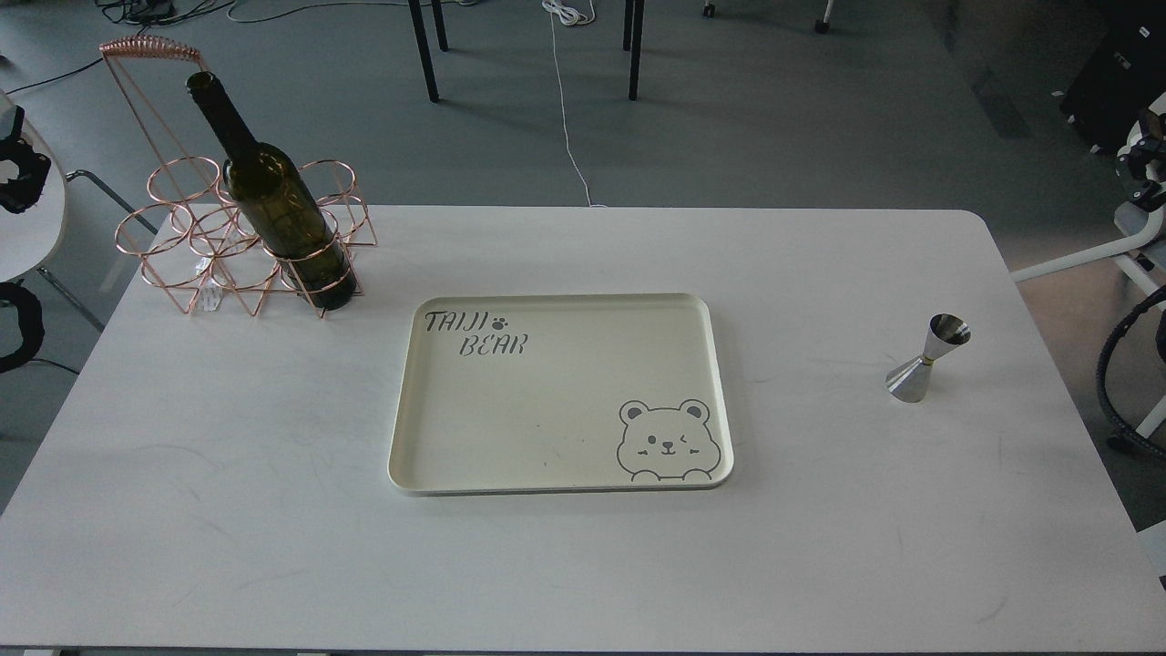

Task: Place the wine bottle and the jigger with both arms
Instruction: 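Release the bottle and withdraw the left gripper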

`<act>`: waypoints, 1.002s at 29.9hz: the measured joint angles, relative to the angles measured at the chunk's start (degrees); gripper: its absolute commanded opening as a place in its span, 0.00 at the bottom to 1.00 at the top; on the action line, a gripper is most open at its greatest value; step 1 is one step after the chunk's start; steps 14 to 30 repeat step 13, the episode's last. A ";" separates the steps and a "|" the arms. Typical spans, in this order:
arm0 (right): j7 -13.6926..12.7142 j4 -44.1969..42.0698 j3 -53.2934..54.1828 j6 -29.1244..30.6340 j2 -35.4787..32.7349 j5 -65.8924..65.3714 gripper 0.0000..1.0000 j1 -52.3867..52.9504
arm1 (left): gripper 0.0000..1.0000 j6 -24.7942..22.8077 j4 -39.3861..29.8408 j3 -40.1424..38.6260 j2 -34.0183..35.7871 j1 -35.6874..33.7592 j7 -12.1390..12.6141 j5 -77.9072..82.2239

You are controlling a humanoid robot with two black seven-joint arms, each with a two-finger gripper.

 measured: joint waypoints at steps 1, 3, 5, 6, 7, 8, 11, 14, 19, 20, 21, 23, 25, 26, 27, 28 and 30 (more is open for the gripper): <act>-0.13 -0.01 0.08 0.16 0.16 0.96 0.99 -0.22 | 0.98 0.00 0.01 -0.38 -0.09 0.11 0.02 -0.01; -0.49 -0.02 0.17 0.35 0.35 2.51 0.99 -0.71 | 0.98 0.00 -0.02 -0.86 -0.23 0.34 0.19 -0.02; -0.83 -0.03 0.22 0.51 0.51 3.38 0.99 -1.34 | 0.98 0.00 -0.05 -1.12 -0.24 0.49 0.41 -0.02; -0.90 -0.03 0.25 0.62 0.67 3.58 0.99 -1.62 | 0.98 0.00 -0.07 -1.20 -0.24 0.54 0.52 -0.02; -0.95 -0.03 0.25 0.72 0.88 3.69 0.99 -1.84 | 0.98 0.00 -0.09 -1.22 -0.24 0.58 0.60 -0.02; -0.98 -0.04 0.27 0.76 1.02 3.73 0.99 -1.96 | 0.98 0.00 -0.09 -1.22 -0.24 0.61 0.62 -0.02; -1.00 -0.04 0.41 0.80 1.24 3.75 0.99 -2.07 | 0.98 0.00 -0.05 -1.22 -0.24 0.77 0.63 -0.02; -1.02 -0.04 0.44 0.80 1.26 3.75 0.99 -2.09 | 0.98 0.00 -0.01 -1.22 -0.24 1.10 0.63 -0.02; -1.02 -0.04 0.44 0.80 1.26 3.75 0.99 -2.09 | 0.98 0.00 -0.01 -1.22 -0.24 1.10 0.63 -0.02; -1.02 -0.04 0.44 0.80 1.26 3.75 0.99 -2.09 | 0.98 0.00 -0.01 -1.22 -0.24 1.10 0.63 -0.02; -1.02 -0.04 0.44 0.80 1.26 3.75 0.99 -2.09 | 0.98 0.00 -0.01 -1.22 -0.24 1.10 0.63 -0.02; -1.02 -0.04 0.44 0.80 1.26 3.75 0.99 -2.09 | 0.98 0.00 -0.01 -1.22 -0.24 1.10 0.63 -0.02; -1.02 -0.04 0.44 0.80 1.26 3.75 0.99 -2.09 | 0.98 0.00 -0.01 -1.22 -0.24 1.10 0.63 -0.02; -1.02 -0.04 0.44 0.80 1.26 3.75 0.99 -2.09 | 0.98 0.00 -0.01 -1.22 -0.24 1.10 0.63 -0.02; -1.02 -0.04 0.44 0.80 1.26 3.75 0.99 -2.09 | 0.98 0.00 -0.01 -1.22 -0.24 1.10 0.63 -0.02; -1.02 -0.04 0.44 0.80 1.26 3.75 0.99 -2.09 | 0.98 0.00 -0.01 -1.22 -0.24 1.10 0.63 -0.02; -1.02 -0.04 0.44 0.80 1.26 3.75 0.99 -2.09 | 0.98 0.00 -0.01 -1.22 -0.24 1.10 0.63 -0.02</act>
